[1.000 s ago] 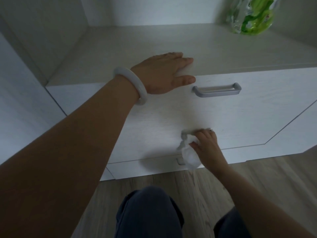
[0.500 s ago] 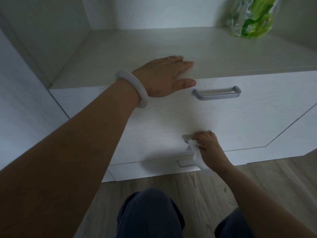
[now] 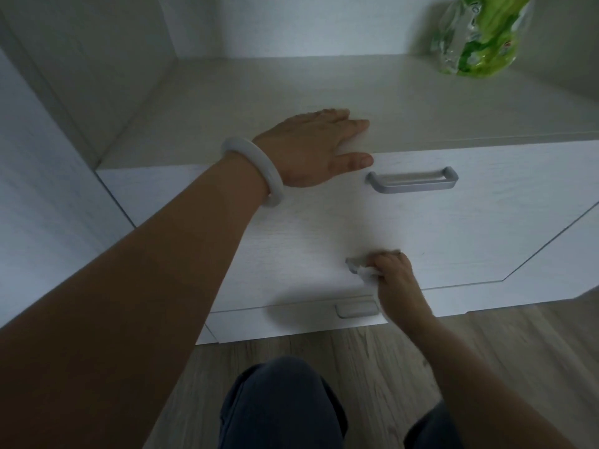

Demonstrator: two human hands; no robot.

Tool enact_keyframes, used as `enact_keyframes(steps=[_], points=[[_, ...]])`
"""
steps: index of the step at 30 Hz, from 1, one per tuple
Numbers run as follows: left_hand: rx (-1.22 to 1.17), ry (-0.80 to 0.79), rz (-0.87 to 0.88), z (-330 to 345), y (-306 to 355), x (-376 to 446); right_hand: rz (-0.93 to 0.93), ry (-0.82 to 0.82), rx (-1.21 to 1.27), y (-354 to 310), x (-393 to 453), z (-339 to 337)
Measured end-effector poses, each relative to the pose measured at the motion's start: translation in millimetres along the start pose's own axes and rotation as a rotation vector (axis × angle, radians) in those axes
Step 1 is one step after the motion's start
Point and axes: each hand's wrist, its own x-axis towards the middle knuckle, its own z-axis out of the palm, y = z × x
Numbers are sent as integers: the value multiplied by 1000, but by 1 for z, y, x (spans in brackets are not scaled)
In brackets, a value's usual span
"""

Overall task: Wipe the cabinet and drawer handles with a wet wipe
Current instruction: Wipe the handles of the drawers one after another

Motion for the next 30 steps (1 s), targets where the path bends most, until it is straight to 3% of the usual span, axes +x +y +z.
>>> enact_keyframes(steps=[2,5,7,11,13,16,20,23,25,27,28,30], points=[[0,2,-1,-1,1,0,34,-43,-117,-17,-4,16],[3,11,0,0,0,-1,-90,-118,-156,-26,-11,15],[6,9,2,0,-1,-1,-154,-81,-212,-6,-10,-1],[4,17,10,1,-1,1,-83,-20,-350,-4,-11,1],[10,19,10,1,-1,1,-138,-88,-306,-16,-16,14],[14,15,7,1,-1,1,-231,-24,-240,-2,-11,-3],[20,14,18,2,-2,1,-82,88,-230,-2,-13,-2],[34,21,20,2,-4,2,-139,-37,-74,-24,-19,10],[38,24,16,3,-5,3,56,-13,263,-31,-21,-10],[41,27,22,4,-4,3,349,242,520,-23,-25,-30],[51,30,25,4,-2,2,458,377,526,-14,-26,-36],[79,46,25,3,0,0,632,469,534,2,-29,-37]])
